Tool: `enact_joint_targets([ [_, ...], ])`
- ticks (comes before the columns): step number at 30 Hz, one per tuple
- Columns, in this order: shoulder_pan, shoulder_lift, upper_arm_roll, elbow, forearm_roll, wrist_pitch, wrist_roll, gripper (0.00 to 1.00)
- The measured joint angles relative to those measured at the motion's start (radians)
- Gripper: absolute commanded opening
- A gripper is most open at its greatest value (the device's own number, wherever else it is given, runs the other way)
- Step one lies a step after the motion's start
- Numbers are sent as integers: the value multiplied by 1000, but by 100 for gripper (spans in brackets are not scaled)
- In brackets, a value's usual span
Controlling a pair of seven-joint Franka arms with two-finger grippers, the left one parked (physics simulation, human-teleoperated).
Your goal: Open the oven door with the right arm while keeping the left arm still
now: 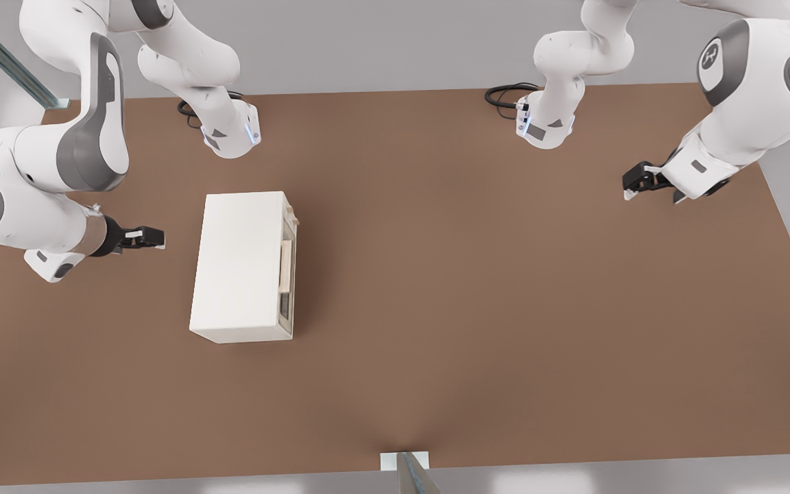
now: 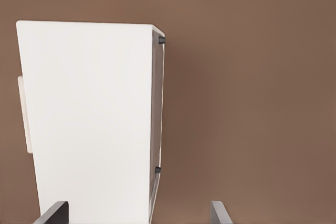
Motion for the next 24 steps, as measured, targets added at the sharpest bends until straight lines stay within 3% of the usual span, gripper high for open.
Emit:
enact_joint_targets([
  [6, 15, 13, 3, 1, -13, 5, 11, 98],
  [8, 98, 33, 6, 6, -45, 5, 13, 21],
  [14, 357, 93, 8, 25, -175, -3, 23, 21],
  [24, 568, 299, 9, 133, -423, 5, 92, 21],
])
